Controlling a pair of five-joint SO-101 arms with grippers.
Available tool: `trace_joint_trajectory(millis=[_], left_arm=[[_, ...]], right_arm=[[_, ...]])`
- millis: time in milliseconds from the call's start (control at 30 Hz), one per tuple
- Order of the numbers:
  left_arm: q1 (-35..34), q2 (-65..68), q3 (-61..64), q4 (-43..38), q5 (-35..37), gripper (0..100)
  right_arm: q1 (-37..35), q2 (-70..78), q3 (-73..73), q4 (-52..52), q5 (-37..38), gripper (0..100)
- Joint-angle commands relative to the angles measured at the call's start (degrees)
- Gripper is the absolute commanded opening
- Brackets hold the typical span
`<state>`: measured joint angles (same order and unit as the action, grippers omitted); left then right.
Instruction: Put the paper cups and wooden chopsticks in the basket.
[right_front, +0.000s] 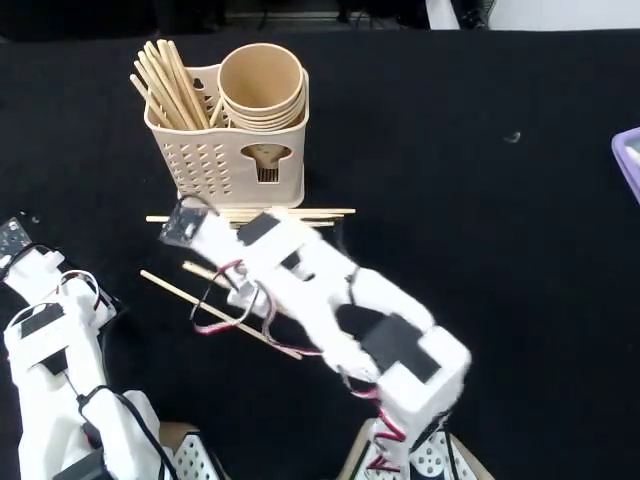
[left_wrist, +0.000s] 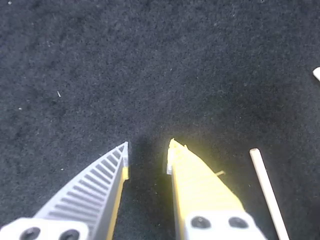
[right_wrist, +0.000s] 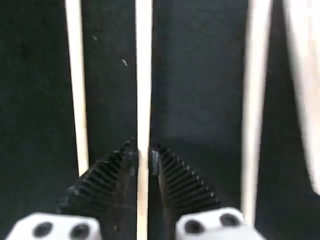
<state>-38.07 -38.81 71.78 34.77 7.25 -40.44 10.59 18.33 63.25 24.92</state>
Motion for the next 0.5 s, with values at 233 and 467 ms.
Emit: trace_joint_trajectory(millis=[233, 467], left_arm=[[0.75, -1.32, -0.22, -0.35, 0.00, 13], [0.75, -1.32, -0.22, -0.35, 0.00, 13]], right_arm=[[2.11, -37.14, -3.21, 2.02, -1.23, 1.1], [2.46, -42.59, -10.95, -26.55, -18.37, 1.1]])
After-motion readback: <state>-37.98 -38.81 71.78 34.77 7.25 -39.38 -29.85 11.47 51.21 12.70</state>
